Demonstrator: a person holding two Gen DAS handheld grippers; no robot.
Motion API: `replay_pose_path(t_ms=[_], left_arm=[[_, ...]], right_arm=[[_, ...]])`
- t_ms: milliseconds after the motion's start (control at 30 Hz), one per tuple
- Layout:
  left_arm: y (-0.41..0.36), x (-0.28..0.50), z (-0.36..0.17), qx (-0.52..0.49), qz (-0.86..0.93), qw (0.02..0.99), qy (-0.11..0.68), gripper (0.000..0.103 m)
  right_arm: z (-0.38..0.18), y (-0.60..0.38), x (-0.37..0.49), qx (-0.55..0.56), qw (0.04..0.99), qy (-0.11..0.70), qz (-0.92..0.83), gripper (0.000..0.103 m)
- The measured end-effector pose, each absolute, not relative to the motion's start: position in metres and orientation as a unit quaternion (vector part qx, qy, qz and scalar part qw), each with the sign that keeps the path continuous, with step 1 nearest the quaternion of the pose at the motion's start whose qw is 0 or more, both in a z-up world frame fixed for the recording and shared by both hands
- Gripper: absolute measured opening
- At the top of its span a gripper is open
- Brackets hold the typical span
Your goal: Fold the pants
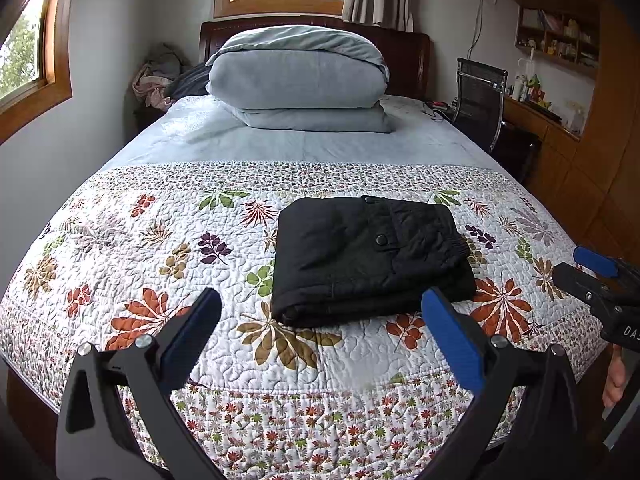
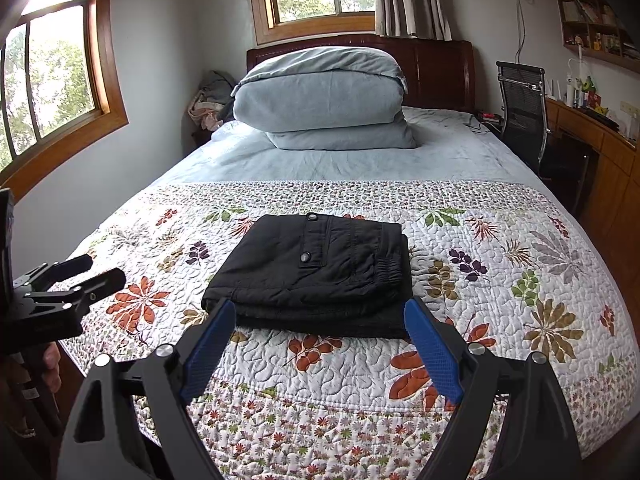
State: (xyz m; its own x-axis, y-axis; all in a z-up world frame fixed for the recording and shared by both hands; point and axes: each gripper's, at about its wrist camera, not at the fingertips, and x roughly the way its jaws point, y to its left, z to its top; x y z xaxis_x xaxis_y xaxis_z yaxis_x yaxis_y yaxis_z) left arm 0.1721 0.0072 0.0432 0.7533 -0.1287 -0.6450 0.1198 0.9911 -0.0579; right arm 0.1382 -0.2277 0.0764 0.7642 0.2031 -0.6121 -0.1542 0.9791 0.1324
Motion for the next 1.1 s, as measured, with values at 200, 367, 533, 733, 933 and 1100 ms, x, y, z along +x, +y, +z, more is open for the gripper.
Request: replay_pose_path(t_ms=[200, 367, 533, 733, 933, 1100], left_arm=[[0.007, 0.1721, 0.0442, -0.005, -0.067, 0.936, 0.344, 0.1], [0.007, 0.1726, 0.0445, -0.005, -0.068, 0.936, 0.345, 0.1], [0.006, 0.1728, 0.044, -0.005, -0.069, 0.936, 0.346, 0.1], [0.0067, 0.1738, 0.0426, -0.007, -0.071, 0.935, 0.348, 0.1], [0.0067, 0.1741, 0.0424, -0.005, -0.071, 0.934, 0.349, 0.1], [0.0071, 0.1758, 0.0413, -0.005, -0.073, 0.934, 0.349, 0.1]], right_arm=[[0.0762, -0.2272, 0.1381, 0.038, 0.938, 0.33, 0.095, 0.087], [0.0767, -0.2275, 0.1385, 0.038, 0.939, 0.33, 0.095, 0.087], [0.0765, -0.2273, 0.1384, 0.038, 0.938, 0.33, 0.095, 0.087], [0.0768, -0.2279, 0.139, 0.037, 0.938, 0.33, 0.095, 0.087], [0.0767, -0.2281, 0.1393, 0.037, 0.938, 0.331, 0.094, 0.087], [0.0767, -0.2276, 0.1394, 0.037, 0.938, 0.331, 0.093, 0.087]])
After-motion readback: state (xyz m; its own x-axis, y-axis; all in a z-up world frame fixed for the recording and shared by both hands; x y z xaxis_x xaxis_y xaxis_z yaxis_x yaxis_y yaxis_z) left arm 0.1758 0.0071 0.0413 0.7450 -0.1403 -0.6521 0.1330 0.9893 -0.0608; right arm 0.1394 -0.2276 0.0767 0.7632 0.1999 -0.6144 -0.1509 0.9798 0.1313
